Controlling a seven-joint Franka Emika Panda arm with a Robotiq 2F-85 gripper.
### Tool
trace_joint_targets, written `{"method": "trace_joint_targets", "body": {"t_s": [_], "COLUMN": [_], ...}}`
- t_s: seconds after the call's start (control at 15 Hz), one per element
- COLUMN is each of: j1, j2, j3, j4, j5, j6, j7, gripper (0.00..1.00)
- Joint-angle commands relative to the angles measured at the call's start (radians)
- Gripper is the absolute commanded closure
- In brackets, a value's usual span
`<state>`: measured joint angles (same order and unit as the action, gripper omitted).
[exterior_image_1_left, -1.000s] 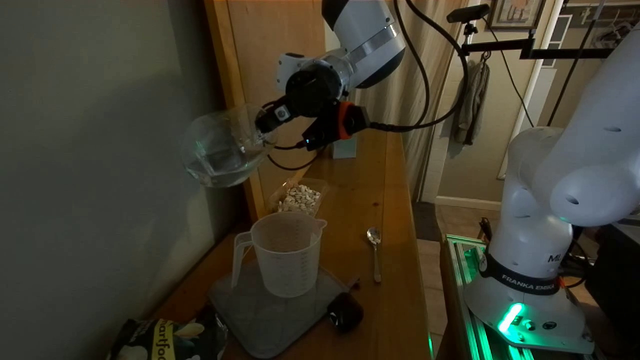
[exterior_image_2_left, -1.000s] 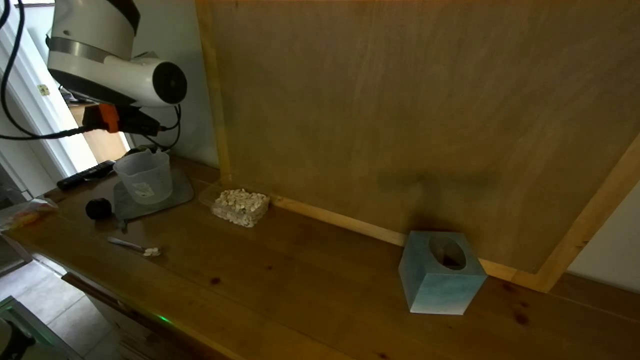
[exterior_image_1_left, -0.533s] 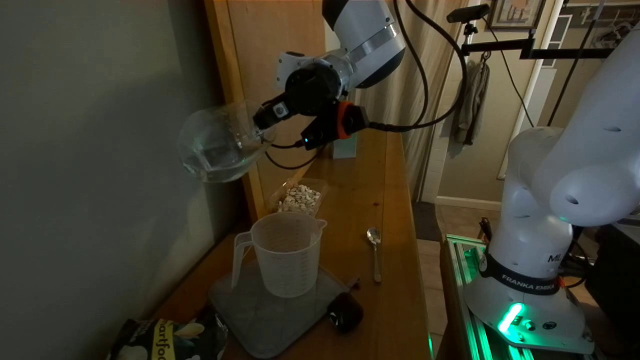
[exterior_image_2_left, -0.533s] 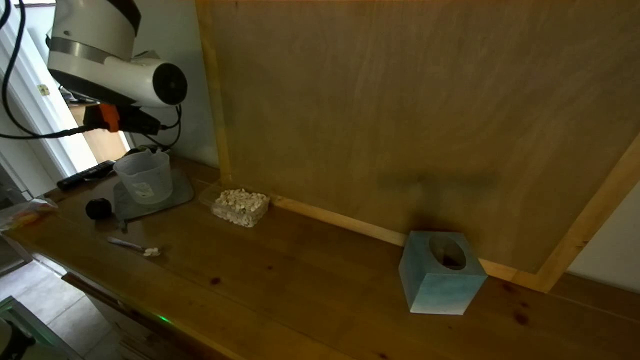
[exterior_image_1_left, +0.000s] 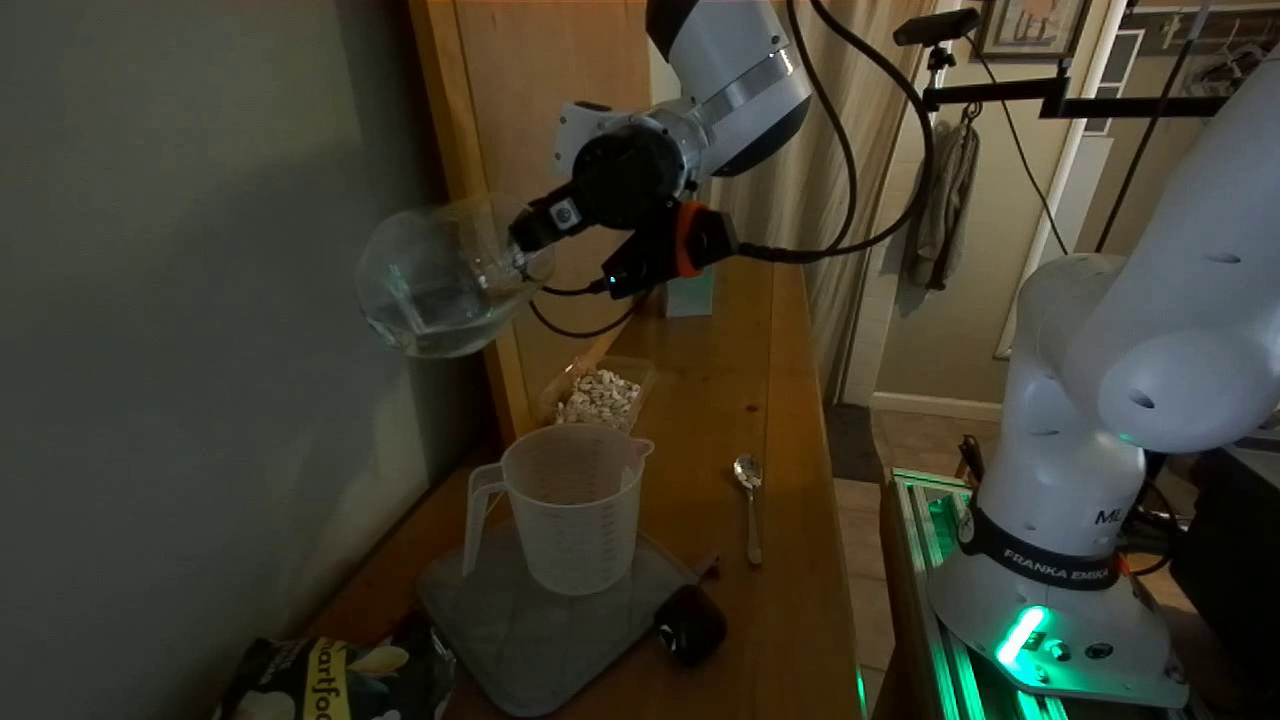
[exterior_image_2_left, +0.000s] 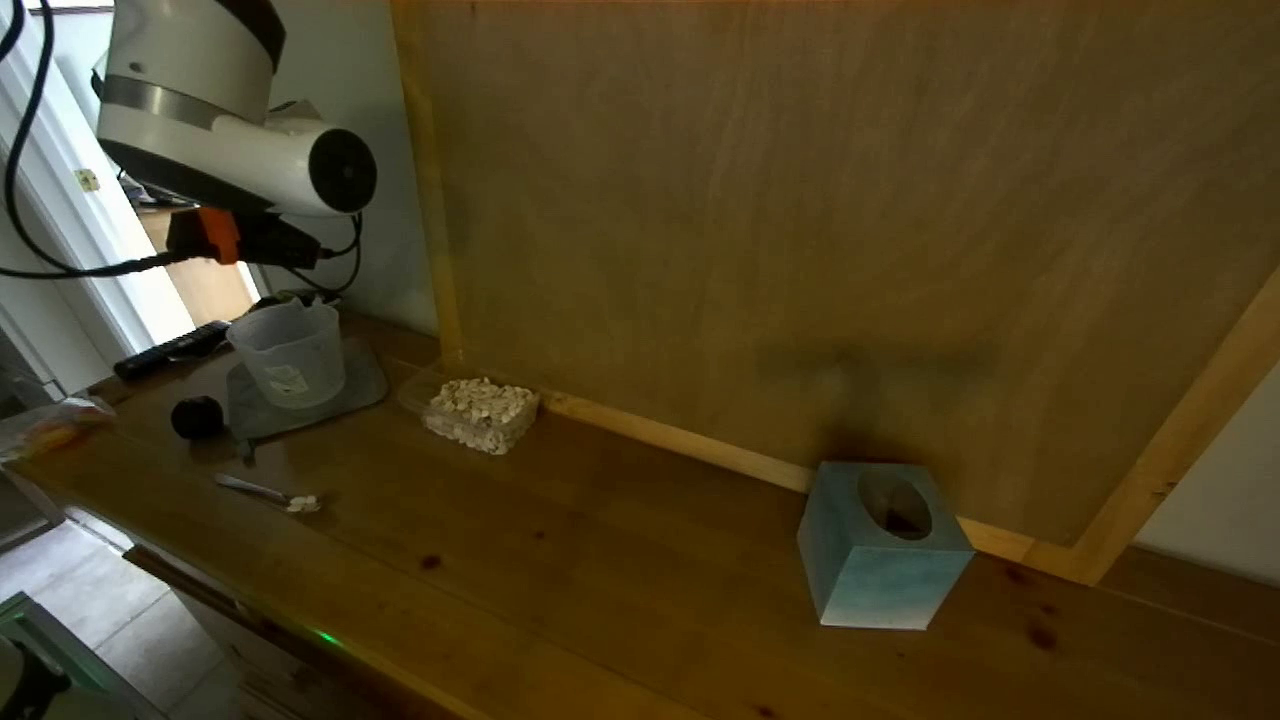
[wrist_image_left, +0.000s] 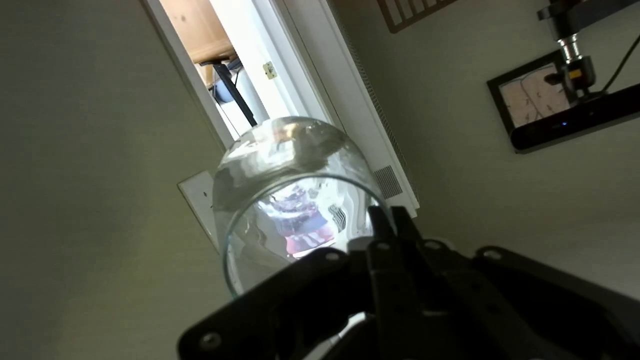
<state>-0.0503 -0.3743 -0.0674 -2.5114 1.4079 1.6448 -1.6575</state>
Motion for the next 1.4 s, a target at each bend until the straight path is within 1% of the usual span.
{"method": "trace_joint_targets", "body": {"t_s": [0.0, 1.33], "j1": [-0.014, -0.029], "j2": [-0.007, -0.002], "j3": [-0.006, -0.011], "j4": [-0.012, -0.020], "j5": [0.048, 0.081], "j6": [-0.040, -0.085], "j7": [-0.028, -0.074], "gripper": [0.99, 0.99]}}
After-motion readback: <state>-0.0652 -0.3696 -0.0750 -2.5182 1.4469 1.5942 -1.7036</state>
